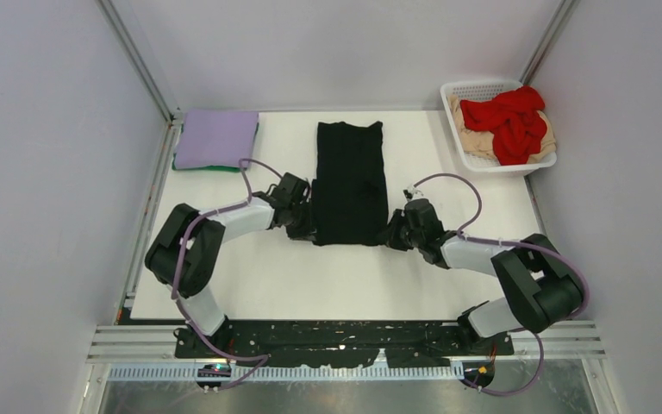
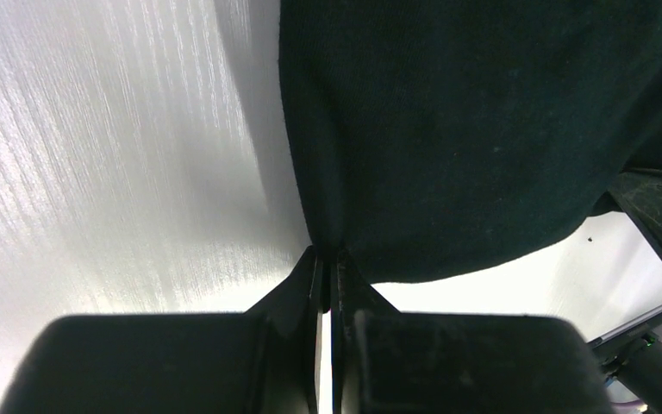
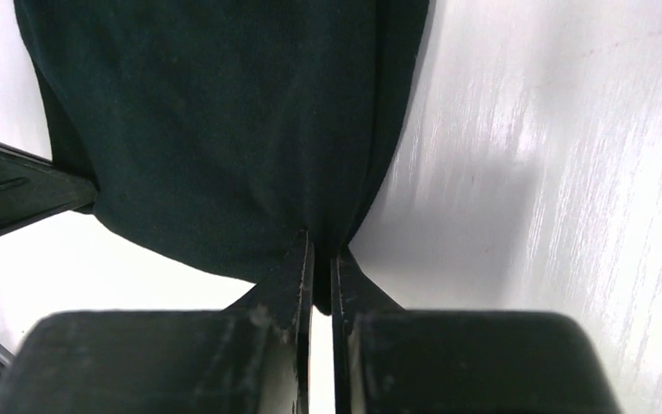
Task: Fold and stack the t-shirts
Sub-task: Grab one side of the 2/3 rectangular tshirt with both arms, then fold the long partially folded tshirt into a neat square
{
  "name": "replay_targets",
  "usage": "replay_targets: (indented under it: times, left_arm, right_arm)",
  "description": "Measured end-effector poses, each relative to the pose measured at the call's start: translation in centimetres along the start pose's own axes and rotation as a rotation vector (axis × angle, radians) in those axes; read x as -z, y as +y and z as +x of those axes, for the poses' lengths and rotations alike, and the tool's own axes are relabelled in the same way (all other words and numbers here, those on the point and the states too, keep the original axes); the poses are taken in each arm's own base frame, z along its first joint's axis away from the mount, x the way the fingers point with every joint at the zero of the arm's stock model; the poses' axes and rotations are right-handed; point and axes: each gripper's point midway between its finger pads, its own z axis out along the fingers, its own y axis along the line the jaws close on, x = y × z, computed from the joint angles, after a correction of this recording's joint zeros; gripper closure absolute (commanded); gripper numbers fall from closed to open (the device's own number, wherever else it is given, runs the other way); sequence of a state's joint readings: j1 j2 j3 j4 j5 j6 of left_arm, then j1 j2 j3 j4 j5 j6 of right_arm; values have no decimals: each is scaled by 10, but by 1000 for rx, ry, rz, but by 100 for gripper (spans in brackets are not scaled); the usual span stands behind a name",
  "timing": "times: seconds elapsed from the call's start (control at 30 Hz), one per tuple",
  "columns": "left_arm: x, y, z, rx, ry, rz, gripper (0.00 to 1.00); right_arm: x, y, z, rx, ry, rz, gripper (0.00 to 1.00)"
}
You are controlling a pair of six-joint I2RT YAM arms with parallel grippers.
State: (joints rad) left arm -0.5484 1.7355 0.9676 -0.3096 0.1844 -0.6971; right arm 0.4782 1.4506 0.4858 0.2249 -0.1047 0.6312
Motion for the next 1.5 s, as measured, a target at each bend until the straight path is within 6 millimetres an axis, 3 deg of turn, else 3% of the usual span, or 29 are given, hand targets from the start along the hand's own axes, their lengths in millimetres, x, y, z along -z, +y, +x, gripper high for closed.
replay_targets:
  times: [0.1,0.17,0.33,0.5,0.77,0.93,1.13,1.4,1.5]
  left_arm:
    - [2,0,6,-10,-11,12,100]
    - [6,0,20,-30,-6,16,100]
    - [25,2,73,-91,36,13,100]
    - [61,8,129,-146,73,19,100]
    - [123,-21,164,-252,30,175,100]
    - [143,-25,150,-250,-49,182,100]
    - [168,-30,102,-213,-230,144,100]
    - [177,-25,26,-114,-380,39,100]
    - [175,-28,3,-105,-402,2,100]
  right_arm:
    - [6,2,7,5,-4,-13,95]
    - [14,4,20,21,17,-21,95]
    - [47,10,67,74,126,-44,95]
    - [91,17,107,125,231,-119,95]
    - [147,52,127,173,276,-376,95]
    - [164,68,113,200,230,-430,95]
    - [176,98,51,225,15,-417,95]
    - [158,111,-17,243,-157,-282,95]
    - [145,107,-39,216,-181,-239,95]
